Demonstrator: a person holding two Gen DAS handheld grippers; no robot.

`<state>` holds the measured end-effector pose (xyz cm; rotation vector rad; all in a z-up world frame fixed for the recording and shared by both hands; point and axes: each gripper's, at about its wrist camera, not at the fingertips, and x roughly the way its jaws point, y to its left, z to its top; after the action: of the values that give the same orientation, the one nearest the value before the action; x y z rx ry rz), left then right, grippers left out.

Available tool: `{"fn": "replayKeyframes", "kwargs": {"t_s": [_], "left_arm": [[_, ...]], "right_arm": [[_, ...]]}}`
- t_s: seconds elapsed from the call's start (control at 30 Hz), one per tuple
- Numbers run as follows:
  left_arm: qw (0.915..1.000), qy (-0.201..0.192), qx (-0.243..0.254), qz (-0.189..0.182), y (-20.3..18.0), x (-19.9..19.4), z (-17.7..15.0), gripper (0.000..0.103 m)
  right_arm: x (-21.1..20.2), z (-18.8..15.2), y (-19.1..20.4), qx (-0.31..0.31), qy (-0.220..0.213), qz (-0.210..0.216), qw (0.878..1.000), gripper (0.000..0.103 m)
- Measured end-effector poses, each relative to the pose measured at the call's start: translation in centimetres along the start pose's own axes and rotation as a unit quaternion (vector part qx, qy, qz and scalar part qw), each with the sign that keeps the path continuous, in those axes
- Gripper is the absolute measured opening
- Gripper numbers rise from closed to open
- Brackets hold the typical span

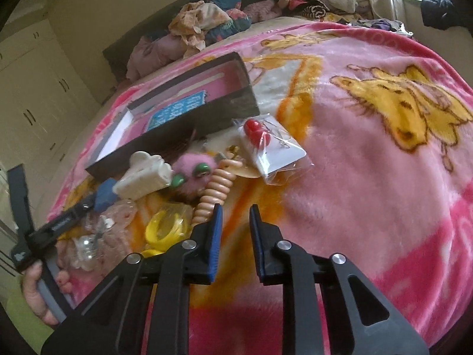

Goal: Organize jewelry
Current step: 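Close the right tool on the coiled hair tie while the left tool grips the earring card, then carry the earring card with the left tool into the tray while the right tool drops the hair tie there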

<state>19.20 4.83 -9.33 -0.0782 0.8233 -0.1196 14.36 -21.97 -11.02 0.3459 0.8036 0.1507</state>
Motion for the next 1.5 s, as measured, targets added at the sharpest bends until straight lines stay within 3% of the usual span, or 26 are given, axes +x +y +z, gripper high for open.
{"fn": "replayKeyframes", "kwargs": {"t_s": [0.07,0.27,0.47,0.77,1.13,1.5], "left_arm": [[1.0000,-0.003,0.009,0.001,-0.2,-0.1,-0.1,0.042],[0.9998,-0.014,0.005,-0.015,0.0,-0.9,0.0,0.039],[0.9995,-0.028,0.003,-0.013,0.1,-2.0,0.2,0.039],[0.9984,-0.052,0.013,-0.017,-1.0,-3.8,0.8,0.039],[0.9967,-0.073,0.034,-0.017,-2.6,-4.8,2.9,0.039],[0.9953,-0.082,0.051,-0.003,-3.4,-3.1,7.1,0.039]], "right_arm": [[-0.5,0.1,0.2,0.004,-0.006,0.003,1.000,0.020],[1.8,0.8,0.6,0.011,0.034,0.014,0.999,0.020],[3.5,1.6,1.1,-0.003,0.043,0.000,0.999,0.018],[0.7,1.7,0.7,-0.027,0.012,-0.002,1.000,0.016],[-3.2,4.0,0.8,-0.036,-0.029,0.043,0.998,0.016],[-0.2,9.5,2.3,-0.078,-0.039,0.047,0.995,0.016]]}}
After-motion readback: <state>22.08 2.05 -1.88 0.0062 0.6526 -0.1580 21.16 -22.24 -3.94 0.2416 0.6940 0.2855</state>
